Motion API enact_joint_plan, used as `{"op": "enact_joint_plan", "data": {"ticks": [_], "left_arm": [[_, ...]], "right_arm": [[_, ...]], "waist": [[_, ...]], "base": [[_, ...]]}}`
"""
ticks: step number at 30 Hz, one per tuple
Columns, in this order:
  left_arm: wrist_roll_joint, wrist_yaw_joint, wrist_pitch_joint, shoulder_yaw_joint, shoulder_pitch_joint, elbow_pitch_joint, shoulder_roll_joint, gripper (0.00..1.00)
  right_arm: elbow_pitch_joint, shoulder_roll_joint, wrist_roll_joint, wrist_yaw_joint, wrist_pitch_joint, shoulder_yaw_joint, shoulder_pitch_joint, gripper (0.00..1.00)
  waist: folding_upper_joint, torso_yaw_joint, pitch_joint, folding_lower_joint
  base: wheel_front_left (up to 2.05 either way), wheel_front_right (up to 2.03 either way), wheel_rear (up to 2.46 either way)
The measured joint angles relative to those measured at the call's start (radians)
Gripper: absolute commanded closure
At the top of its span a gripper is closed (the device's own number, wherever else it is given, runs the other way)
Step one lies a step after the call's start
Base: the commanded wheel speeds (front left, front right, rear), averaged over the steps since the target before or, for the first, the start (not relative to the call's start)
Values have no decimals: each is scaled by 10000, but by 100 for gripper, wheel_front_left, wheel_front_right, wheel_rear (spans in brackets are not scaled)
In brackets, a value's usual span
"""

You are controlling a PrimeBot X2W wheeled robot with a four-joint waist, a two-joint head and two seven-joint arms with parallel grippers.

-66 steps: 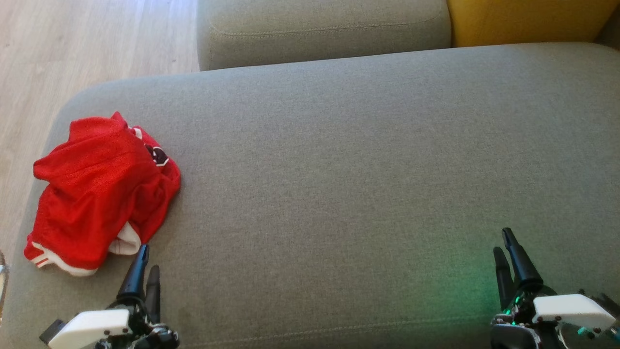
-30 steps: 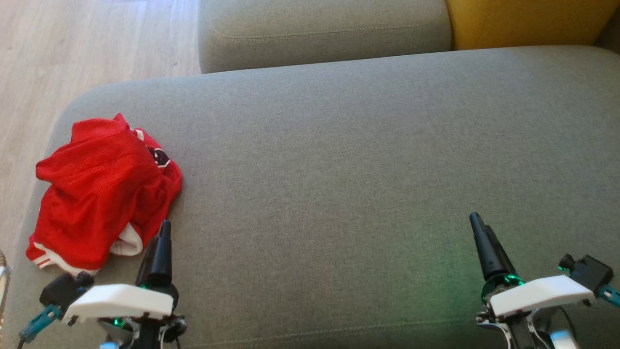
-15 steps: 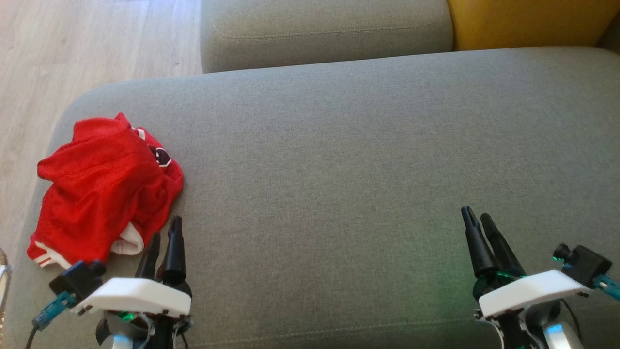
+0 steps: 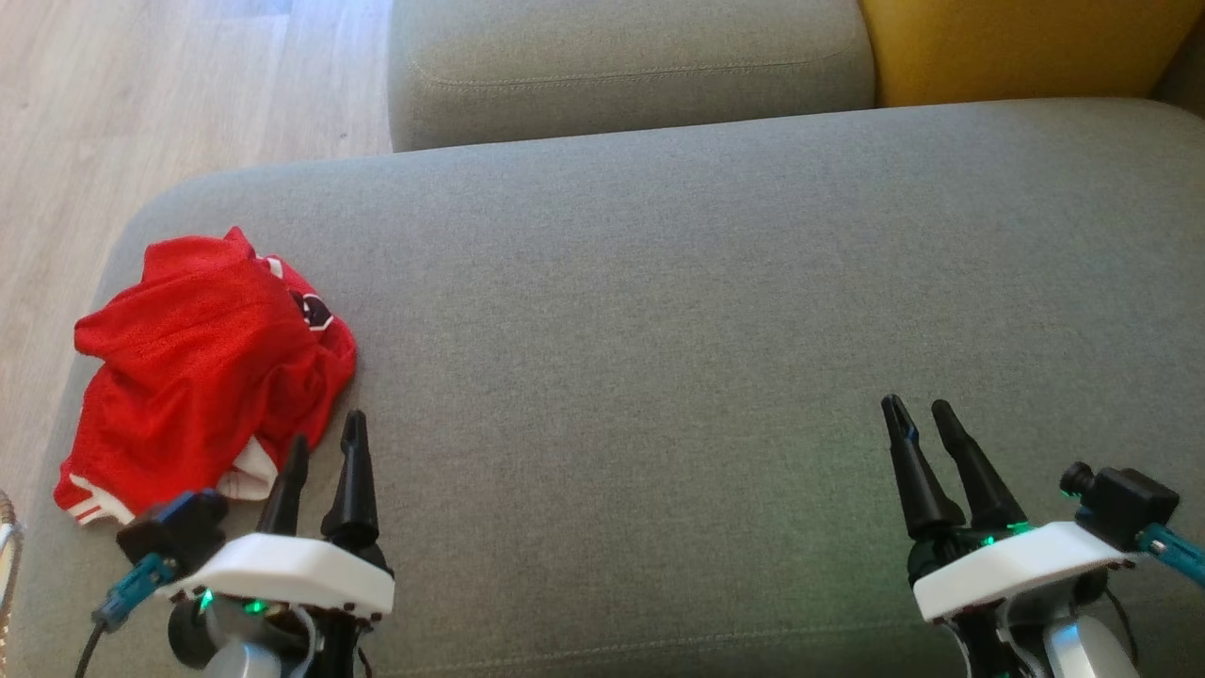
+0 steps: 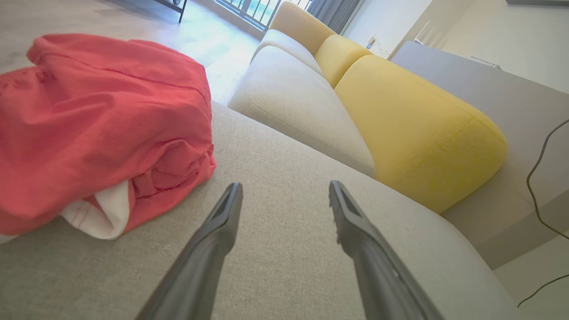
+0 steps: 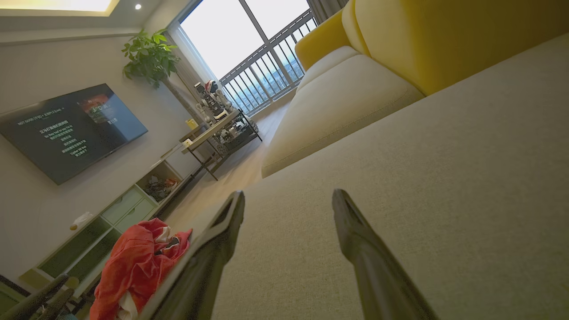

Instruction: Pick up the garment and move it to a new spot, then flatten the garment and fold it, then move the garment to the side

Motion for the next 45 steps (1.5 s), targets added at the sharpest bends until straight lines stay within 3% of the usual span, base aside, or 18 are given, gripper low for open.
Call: {"op": "enact_joint_plan", "data": {"ticks": [14,45], "left_arm": [[1655,552,-322,-393,34,-418,228,0],[5490,1179,-1231,-1457,145,-1204,625,0]], "right_arm": [[-362,6,-1567,0,-351,107,-3,0],[-999,25,-5496,0,-1174,426,-27,0]], "waist": [[0,-53,17,0],[0,-54,-80,0]], "base": [[0,0,0],[0,0,0]]}}
